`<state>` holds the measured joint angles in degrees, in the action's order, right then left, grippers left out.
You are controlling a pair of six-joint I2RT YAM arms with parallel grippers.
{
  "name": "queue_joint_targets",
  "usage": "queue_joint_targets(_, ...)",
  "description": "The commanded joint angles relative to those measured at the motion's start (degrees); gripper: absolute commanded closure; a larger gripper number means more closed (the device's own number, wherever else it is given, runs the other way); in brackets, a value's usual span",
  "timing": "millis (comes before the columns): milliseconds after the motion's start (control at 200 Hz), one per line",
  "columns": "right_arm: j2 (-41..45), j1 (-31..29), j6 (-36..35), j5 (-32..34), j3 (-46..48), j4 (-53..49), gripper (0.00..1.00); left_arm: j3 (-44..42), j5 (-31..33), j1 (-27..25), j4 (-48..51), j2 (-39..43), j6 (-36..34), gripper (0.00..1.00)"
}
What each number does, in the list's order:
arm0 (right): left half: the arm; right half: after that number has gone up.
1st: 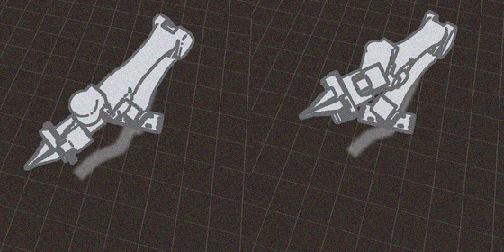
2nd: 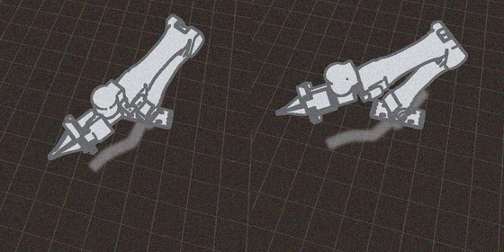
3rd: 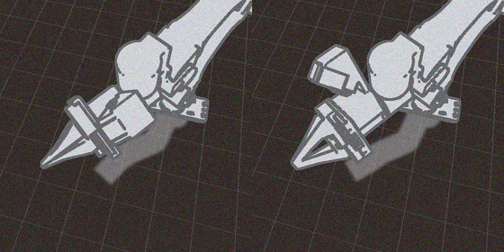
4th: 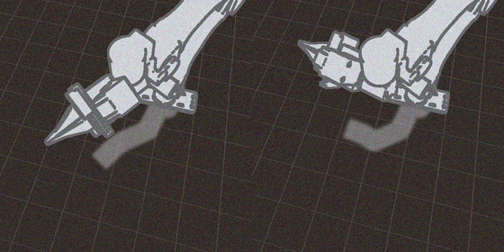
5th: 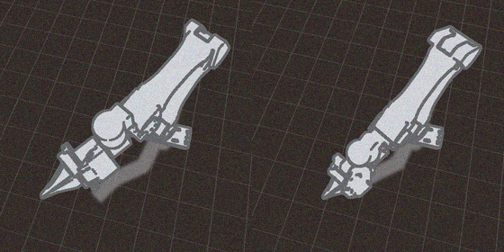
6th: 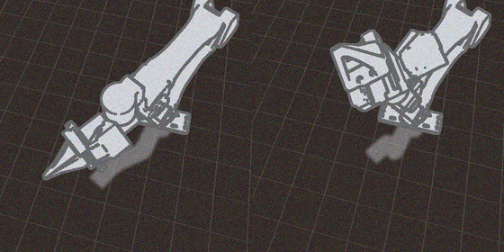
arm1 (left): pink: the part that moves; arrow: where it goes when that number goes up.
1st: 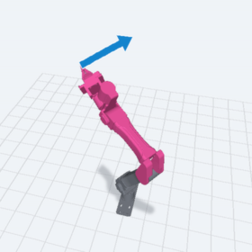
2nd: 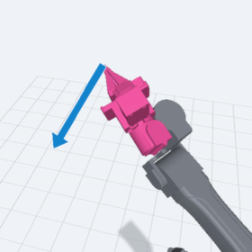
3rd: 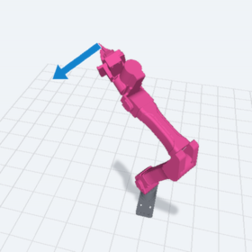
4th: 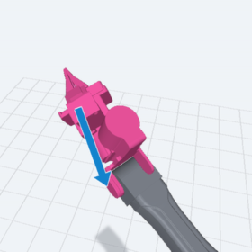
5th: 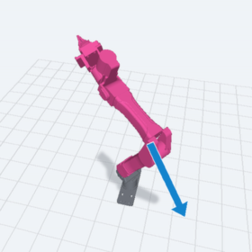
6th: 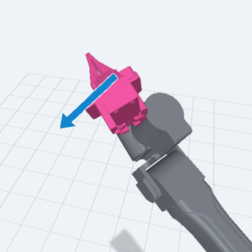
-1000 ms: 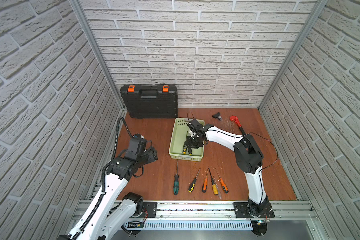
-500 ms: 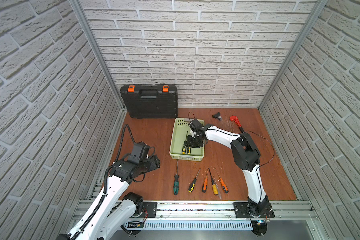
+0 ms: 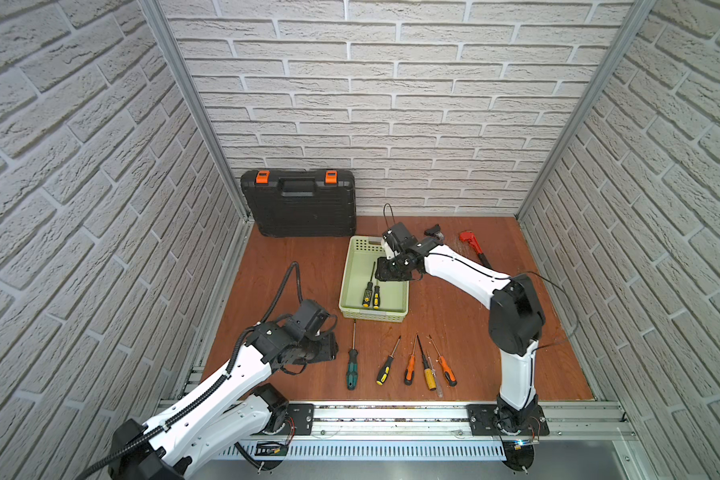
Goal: Put the screwdriver in the bin
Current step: 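Open the right gripper and withdraw while the left gripper grasps the green-black screwdriver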
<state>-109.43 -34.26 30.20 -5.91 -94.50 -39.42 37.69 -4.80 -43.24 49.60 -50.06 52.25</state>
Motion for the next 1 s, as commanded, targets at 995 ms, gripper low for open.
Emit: queue_joint_targets(995,32.4,-2.4,-5.9,2.8,29.7,-3.1,0.56,1.7,5.0,-16.6,-16.9,-31.8,11.0,0.57)
